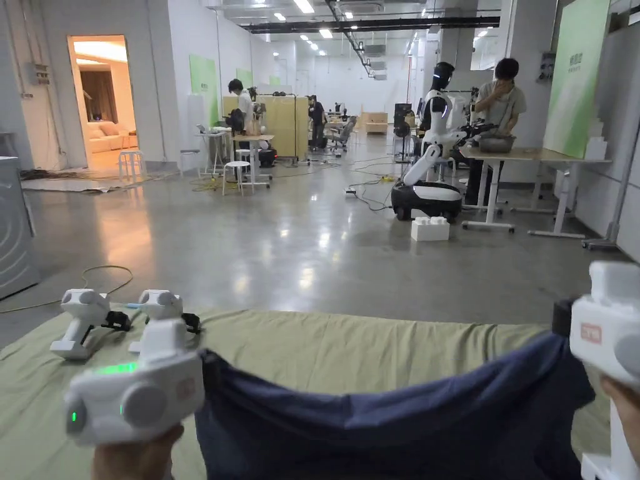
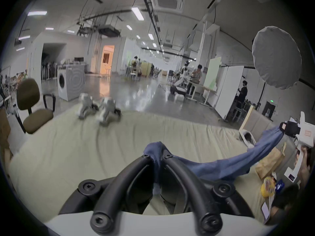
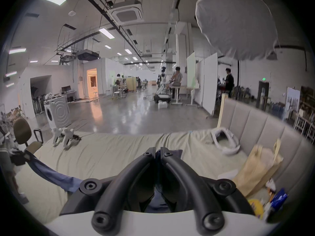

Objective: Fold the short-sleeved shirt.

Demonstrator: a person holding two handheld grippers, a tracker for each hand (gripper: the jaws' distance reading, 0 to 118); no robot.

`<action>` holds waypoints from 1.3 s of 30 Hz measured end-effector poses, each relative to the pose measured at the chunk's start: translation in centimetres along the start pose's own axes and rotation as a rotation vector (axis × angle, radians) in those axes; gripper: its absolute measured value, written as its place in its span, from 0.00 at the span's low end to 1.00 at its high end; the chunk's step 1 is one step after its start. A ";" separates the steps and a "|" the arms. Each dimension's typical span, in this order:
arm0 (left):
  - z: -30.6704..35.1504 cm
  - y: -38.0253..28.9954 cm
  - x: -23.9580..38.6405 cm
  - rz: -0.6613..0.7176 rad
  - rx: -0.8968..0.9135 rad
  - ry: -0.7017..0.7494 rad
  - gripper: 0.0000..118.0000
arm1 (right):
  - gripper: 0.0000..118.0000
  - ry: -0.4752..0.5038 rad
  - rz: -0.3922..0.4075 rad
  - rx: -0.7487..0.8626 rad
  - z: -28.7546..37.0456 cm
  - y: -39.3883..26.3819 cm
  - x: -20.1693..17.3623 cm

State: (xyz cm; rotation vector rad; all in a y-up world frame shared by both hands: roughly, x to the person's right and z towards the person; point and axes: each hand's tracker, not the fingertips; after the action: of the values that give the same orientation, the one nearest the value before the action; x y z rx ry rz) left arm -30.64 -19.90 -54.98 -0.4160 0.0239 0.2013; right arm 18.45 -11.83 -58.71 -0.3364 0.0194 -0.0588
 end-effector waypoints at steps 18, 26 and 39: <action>27.1 -22.7 -5.9 0.056 -0.041 -0.111 0.07 | 0.05 -0.038 -0.155 -0.181 30.0 -27.1 8.3; 25.3 -29.0 -7.2 0.048 -0.279 -0.077 0.97 | 0.75 -0.047 -0.180 -0.379 27.2 -35.0 11.2; 39.3 -17.5 0.2 -0.115 0.272 0.043 0.97 | 0.85 0.041 -0.120 0.102 38.9 -25.1 6.4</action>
State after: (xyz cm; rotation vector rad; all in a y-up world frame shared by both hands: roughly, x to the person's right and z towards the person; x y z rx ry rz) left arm -27.63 -19.64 -12.04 -0.1495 0.0685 0.0736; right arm 24.60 -23.08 -13.73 -0.2341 0.0368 -0.1845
